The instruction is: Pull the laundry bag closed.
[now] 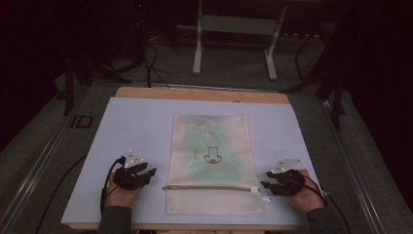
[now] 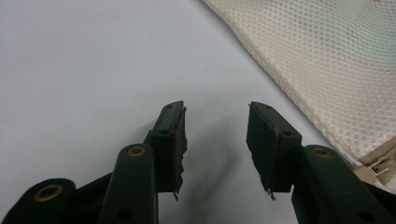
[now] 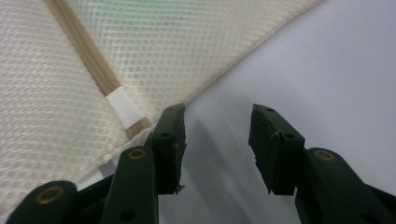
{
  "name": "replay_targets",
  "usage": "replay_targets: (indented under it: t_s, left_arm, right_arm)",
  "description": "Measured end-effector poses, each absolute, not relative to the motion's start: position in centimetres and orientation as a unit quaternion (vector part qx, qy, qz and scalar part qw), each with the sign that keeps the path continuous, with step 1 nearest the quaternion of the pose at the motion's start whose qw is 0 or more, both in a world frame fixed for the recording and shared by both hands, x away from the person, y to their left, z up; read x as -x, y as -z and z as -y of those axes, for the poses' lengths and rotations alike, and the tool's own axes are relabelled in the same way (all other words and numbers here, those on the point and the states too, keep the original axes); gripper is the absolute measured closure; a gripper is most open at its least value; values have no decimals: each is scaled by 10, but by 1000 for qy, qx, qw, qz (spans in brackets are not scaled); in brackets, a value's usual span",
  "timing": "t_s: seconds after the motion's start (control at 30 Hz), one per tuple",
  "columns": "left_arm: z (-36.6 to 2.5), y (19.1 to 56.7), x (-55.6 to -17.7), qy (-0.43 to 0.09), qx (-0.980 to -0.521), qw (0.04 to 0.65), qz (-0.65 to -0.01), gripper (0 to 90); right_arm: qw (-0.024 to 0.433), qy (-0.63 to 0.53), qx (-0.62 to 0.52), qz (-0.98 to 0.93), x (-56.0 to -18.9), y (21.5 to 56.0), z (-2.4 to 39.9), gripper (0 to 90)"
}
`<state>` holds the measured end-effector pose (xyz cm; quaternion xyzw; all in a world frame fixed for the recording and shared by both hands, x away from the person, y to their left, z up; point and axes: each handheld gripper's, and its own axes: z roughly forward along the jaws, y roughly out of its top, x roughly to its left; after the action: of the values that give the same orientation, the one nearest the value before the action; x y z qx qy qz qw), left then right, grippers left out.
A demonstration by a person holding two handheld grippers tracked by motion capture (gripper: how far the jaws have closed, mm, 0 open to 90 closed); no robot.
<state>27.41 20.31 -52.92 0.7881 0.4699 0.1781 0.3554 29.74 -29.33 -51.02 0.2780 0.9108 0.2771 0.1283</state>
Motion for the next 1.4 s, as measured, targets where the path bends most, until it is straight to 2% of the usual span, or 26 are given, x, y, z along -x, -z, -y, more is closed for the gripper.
replay_targets:
  t_s: [0.03,0.1,0.67,1.07,1.17,1.27,1.4]
  left_arm:
    - [-203,530,-274,-172,-789,358,-468,564]
    - [-203,530,-274,-169,-791,359,-465,567]
    - [-202,529,-273,-167,-794,359,-461,567]
    - [-199,528,-272,-173,-800,356,-452,555]
    - [-198,527,-271,-173,-801,358,-448,555]
    - [-197,527,-271,-173,-802,358,-446,556]
    - [-196,527,-270,-173,-803,361,-441,557]
  right_arm:
    - [129,-272,-275,-913,-297,509,291,505]
    - [134,-271,-273,-913,-296,507,288,466]
    - [119,-266,-230,-928,-296,494,263,437]
    - [115,-252,-203,-939,-300,490,244,467]
    - [108,-252,-196,-942,-301,491,240,489]
    - [103,-250,-188,-944,-301,491,237,551]
    - [100,-248,-179,-947,-301,490,231,570]
